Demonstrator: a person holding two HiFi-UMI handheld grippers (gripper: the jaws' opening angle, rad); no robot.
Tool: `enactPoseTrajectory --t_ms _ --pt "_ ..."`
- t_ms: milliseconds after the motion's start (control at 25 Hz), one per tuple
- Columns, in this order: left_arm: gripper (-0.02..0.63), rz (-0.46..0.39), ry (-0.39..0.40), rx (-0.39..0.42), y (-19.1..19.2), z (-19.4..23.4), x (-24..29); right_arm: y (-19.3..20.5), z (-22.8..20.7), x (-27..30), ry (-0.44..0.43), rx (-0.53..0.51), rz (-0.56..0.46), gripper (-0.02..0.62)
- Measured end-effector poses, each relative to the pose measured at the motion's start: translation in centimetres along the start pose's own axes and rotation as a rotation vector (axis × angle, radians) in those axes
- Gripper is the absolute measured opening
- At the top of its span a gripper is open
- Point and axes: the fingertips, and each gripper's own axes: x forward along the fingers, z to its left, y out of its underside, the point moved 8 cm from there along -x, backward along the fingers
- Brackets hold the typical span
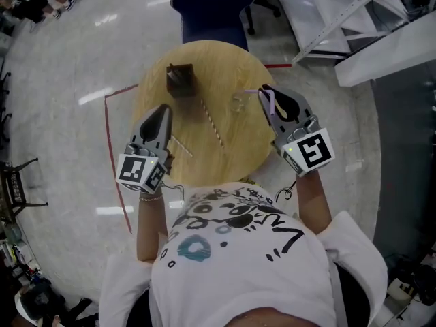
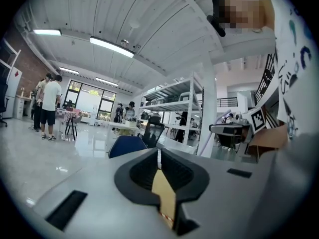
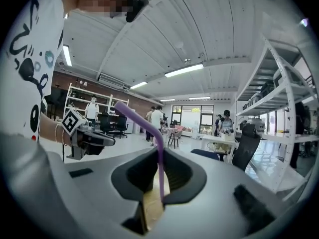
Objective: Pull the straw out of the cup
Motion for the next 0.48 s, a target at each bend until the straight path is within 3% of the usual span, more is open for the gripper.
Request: enactPoseTrajectory --t_ms 480 --pt "0.018 -0.032 -0.071 0.014 -0.8 -4.2 -1.2 -1.3 -2.6 -3.7 -0.044 -0.008 -0.042 0.049"
